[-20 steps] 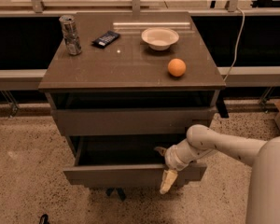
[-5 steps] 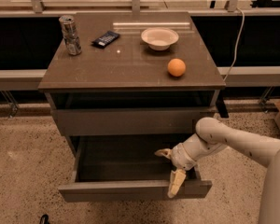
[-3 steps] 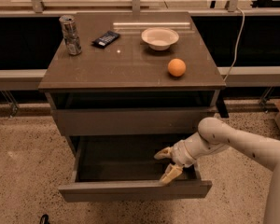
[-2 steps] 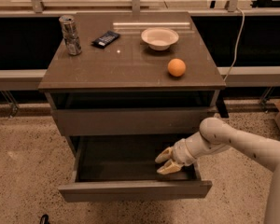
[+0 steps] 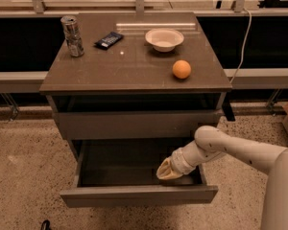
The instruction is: Open middle drawer
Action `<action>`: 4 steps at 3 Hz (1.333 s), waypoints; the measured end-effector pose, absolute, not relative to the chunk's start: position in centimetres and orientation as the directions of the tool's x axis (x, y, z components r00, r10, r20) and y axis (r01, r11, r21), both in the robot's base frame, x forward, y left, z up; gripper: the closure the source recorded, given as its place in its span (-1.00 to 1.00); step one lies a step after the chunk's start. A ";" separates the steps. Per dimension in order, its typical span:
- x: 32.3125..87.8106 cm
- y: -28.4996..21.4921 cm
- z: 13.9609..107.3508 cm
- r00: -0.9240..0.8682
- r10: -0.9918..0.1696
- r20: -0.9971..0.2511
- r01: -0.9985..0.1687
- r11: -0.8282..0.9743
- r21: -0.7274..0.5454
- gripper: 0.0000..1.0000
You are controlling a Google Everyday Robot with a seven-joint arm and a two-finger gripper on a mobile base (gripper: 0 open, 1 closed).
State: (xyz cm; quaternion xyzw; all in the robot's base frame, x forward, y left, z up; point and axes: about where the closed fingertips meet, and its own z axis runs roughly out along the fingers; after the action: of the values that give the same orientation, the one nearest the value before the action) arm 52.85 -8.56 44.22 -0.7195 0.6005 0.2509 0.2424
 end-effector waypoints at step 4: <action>50.3 -6.4 36.7 0.174 -0.755 -0.633 -0.974 -0.228 0.003 1.00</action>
Offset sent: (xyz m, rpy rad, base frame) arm 0.0025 0.0147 -0.0409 -0.0214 -0.0571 0.0649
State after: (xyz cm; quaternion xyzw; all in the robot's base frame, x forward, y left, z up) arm 50.29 -6.35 36.67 -0.7376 0.5858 0.2640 0.2076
